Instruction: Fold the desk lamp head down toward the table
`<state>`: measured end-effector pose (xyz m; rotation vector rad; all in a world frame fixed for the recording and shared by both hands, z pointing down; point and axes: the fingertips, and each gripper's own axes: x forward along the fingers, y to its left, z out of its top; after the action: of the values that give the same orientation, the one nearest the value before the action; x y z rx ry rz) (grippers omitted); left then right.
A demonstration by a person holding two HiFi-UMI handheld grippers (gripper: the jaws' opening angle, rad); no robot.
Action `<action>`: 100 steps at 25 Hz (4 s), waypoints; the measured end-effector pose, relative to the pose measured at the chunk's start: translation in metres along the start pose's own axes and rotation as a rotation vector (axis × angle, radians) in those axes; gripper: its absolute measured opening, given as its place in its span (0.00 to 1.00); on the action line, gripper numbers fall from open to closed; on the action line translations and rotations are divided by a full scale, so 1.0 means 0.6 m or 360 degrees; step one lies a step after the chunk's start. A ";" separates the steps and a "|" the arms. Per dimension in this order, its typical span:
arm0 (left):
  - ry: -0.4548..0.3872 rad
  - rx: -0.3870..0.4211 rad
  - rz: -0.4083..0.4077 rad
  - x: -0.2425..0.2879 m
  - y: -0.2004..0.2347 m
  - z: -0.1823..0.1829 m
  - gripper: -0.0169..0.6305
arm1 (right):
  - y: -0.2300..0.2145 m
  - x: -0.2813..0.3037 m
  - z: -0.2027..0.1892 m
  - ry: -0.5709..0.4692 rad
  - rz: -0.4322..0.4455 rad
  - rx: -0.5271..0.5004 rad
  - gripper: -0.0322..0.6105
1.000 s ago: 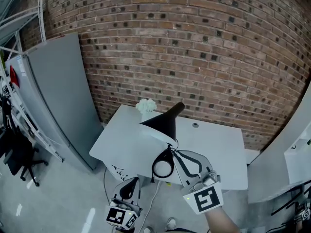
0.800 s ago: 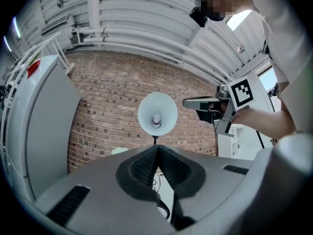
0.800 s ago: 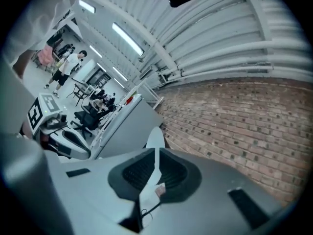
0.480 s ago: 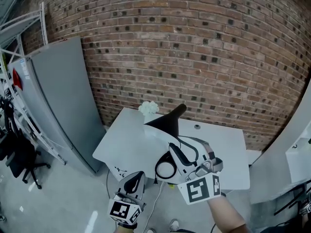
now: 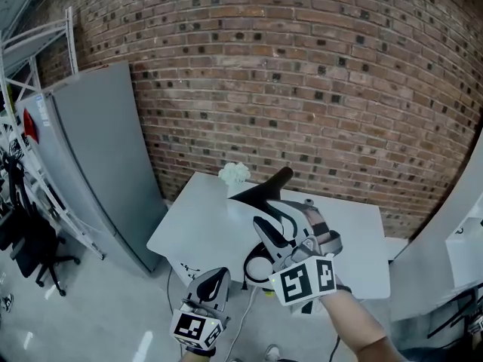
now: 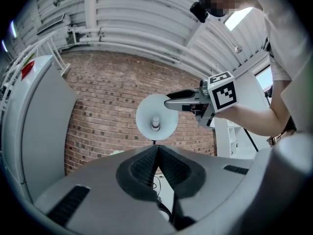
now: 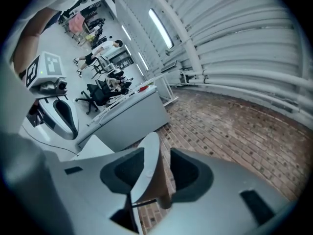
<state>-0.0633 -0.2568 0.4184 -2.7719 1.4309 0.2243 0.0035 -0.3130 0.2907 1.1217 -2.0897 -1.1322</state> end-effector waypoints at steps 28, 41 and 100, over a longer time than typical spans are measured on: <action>-0.0003 -0.0065 0.0134 -0.009 0.043 -0.008 0.04 | 0.109 0.022 0.001 -0.0173 0.0344 -0.0131 0.42; 0.0023 -0.0064 0.0143 -0.016 0.037 -0.021 0.04 | 0.212 0.020 -0.057 -0.0081 0.0476 -0.0163 0.42; 0.0127 -0.0082 0.0212 0.004 0.030 -0.058 0.04 | 0.291 0.068 -0.255 0.0237 0.0495 0.0490 0.37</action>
<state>-0.0721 -0.2719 0.4532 -2.7575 1.6535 0.1554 0.0204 -0.3591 0.5214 0.9344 -2.2692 -0.5791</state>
